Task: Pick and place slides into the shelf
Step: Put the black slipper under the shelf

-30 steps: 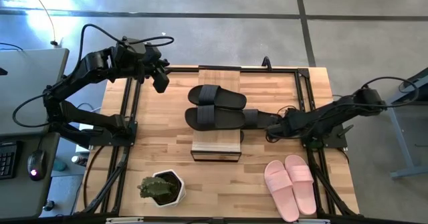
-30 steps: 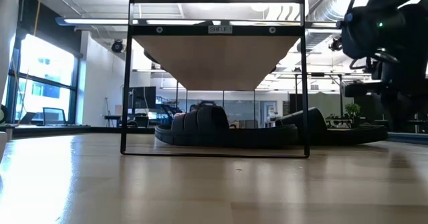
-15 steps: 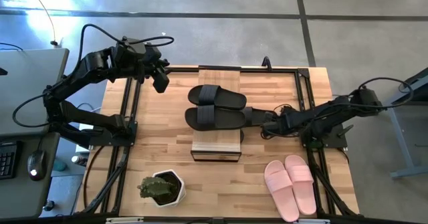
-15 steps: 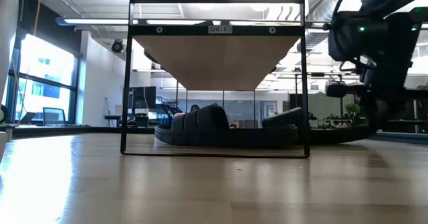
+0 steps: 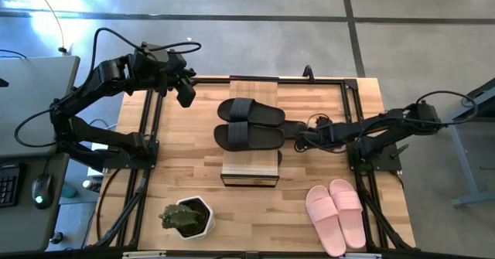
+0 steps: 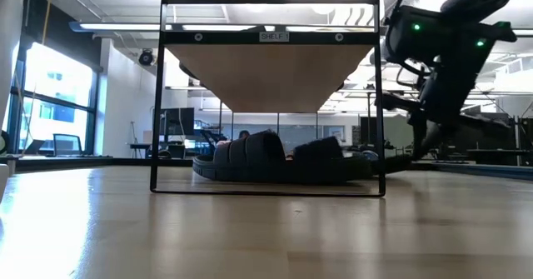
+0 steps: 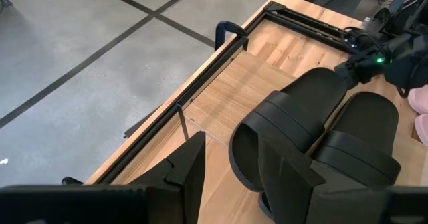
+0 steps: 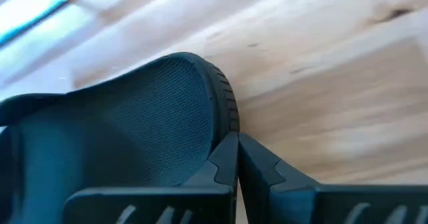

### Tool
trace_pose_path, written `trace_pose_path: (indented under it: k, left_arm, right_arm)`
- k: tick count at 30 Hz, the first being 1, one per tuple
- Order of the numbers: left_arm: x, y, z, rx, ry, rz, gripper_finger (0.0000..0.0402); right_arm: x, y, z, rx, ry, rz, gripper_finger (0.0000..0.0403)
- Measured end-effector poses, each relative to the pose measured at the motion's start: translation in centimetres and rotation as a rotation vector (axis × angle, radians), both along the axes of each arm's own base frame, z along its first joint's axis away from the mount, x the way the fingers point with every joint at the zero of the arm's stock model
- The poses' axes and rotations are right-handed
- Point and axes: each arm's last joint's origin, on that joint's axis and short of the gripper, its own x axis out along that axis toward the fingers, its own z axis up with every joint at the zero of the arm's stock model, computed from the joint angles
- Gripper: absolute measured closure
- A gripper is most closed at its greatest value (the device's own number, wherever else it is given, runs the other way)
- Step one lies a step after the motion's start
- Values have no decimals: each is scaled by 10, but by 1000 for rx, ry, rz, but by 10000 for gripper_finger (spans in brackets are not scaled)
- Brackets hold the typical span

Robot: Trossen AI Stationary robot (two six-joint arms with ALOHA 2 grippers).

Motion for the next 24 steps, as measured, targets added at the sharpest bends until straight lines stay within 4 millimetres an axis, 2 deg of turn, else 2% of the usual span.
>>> trace_pose_path:
  k: [12, 20, 24]
  left_arm:
    - [0, 0, 0, 0, 0, 0, 279]
    - [0, 0, 0, 0, 0, 0, 279]
    - [0, 0, 0, 0, 0, 0, 279]
  right_arm:
    - [16, -19, 6, -40, -129, 42, 403]
    - [33, -33, -10, -36, -144, 107, 403]
    - [33, -32, -9, -62, -133, 125, 403]
